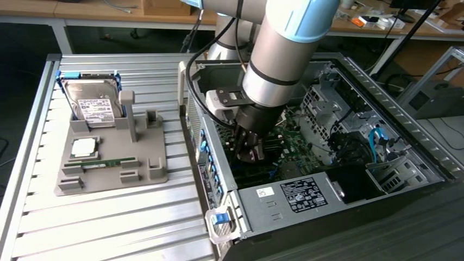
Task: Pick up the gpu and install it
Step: 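Press down on the gpu until it lock into place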
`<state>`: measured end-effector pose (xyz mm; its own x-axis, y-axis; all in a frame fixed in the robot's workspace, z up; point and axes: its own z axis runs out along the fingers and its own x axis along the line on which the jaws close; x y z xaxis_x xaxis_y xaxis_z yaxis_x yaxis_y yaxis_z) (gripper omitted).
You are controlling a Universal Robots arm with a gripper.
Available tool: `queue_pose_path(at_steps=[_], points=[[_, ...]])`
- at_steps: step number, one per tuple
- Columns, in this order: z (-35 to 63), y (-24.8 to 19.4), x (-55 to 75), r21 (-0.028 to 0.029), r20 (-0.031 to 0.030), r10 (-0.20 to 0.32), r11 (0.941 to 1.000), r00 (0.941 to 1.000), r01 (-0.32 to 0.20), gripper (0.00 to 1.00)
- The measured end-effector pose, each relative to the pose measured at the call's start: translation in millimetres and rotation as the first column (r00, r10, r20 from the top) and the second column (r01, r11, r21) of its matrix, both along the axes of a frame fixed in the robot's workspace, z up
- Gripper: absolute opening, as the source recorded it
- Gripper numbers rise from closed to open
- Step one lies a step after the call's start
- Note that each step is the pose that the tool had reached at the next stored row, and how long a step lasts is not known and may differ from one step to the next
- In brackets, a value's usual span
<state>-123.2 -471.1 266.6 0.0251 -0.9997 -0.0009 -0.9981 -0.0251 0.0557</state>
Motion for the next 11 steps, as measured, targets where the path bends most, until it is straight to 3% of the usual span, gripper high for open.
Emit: queue_pose_path(at_steps=[3, 6, 11], points=[[-1.5, 1.1, -0.2, -0.0001, -0.0001, 0.0, 1.0, 1.0, 0.0, 0.11], [-2.1, 6.5, -0.2, -0.0001, 0.0, 0.0, 1.0, 1.0, 0.0, 0.11], [-2.3, 7.2, -0.2, -0.0001, 0.0, 0.0, 1.0, 1.0, 0.0, 0.11]])
